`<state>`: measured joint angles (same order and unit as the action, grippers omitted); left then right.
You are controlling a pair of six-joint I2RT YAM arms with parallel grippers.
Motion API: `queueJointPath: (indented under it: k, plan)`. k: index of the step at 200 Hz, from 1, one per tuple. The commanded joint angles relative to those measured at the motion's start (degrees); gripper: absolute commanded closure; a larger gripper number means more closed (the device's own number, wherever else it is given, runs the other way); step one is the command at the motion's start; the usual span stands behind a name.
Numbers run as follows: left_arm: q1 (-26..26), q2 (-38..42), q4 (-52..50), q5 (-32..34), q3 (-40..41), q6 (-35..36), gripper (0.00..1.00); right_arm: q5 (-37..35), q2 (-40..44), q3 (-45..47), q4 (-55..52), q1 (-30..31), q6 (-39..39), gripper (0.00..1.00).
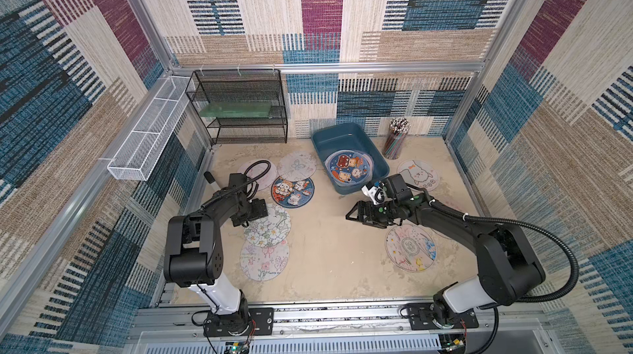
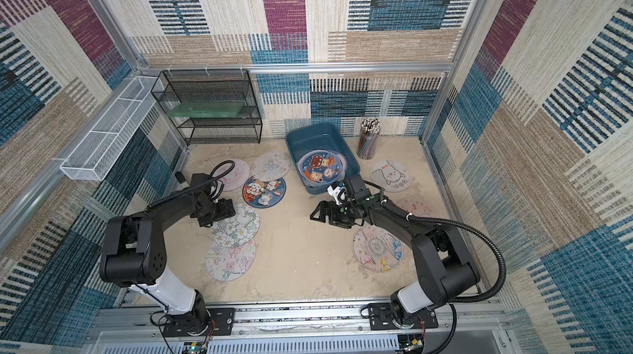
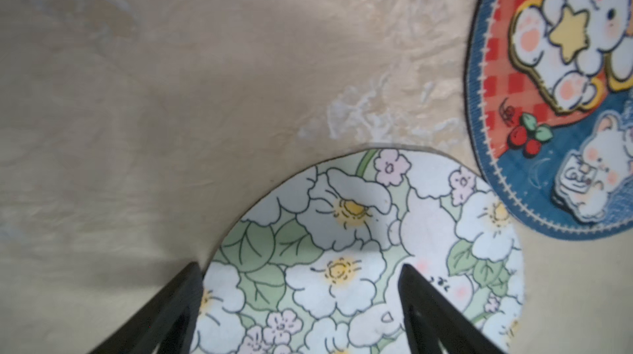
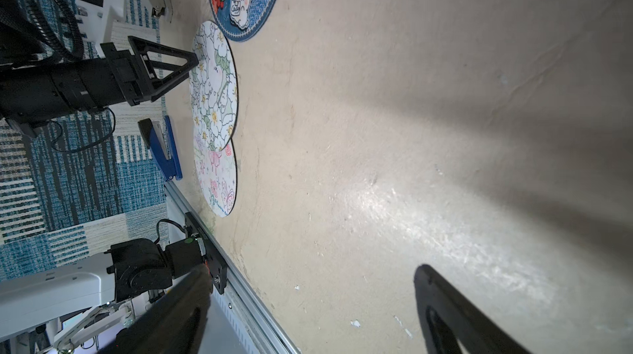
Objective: Put the coasters into the storage box
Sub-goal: Move the coaster to the center of the board.
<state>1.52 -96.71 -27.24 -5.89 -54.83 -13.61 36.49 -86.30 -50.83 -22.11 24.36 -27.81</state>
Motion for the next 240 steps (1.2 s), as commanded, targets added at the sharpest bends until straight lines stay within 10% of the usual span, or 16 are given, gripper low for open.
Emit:
queueJointPath:
  k: [1,240]
  plan:
    - [-1.36,-0.55,-8.13,-6.02,0.08,2.17,0.14,1.04,-0.41,-0.46,1.32,-0.09,0.87,0.05]
    - [-26.93,-7.4,-16.72,-12.38,-11.73,-5.79,0.16,0.38,-1.22,-1.05,1.99,0.42,-0.4,0.05]
